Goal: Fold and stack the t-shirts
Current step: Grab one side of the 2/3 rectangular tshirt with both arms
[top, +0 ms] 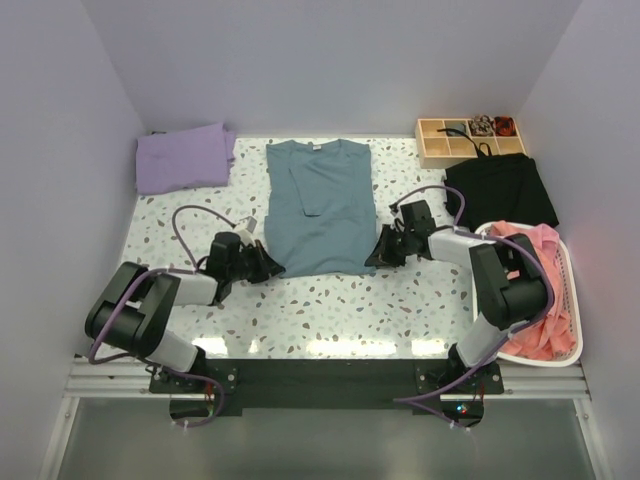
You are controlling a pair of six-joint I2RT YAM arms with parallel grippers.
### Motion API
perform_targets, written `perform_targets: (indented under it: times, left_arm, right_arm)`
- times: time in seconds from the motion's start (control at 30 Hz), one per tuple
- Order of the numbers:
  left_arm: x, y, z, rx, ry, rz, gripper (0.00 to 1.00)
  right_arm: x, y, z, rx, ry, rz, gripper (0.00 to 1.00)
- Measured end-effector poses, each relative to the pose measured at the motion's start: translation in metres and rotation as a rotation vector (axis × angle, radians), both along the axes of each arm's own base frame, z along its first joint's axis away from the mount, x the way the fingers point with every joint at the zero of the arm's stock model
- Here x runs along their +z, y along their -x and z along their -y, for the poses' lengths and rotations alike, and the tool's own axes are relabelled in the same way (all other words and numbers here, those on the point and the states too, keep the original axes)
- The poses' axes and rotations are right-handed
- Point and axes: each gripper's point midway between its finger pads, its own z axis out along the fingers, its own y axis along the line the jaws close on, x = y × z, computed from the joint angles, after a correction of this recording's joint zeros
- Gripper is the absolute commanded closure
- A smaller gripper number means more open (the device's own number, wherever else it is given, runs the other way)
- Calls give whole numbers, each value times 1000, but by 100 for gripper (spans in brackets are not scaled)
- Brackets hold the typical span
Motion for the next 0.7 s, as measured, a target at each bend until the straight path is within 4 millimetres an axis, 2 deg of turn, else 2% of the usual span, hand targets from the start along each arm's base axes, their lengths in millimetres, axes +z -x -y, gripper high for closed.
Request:
perform_targets:
  times: [0.2,0.3,0.5,0.7]
  left_arm:
    - [0,1,-1,-9,-19,-2,100]
    - [1,9,-5,-8,-31,-20,100]
    - [0,48,-6,-49,-18,-75,100]
    - [7,99,8,-139,-17,-114,100]
  right_arm:
    - [0,2,1,-7,-1,8,100]
    - [1,12,5,-5,7,4,100]
    - [0,50,13,11,17,-29,100]
    - [8,92,23,19,13,-31,100]
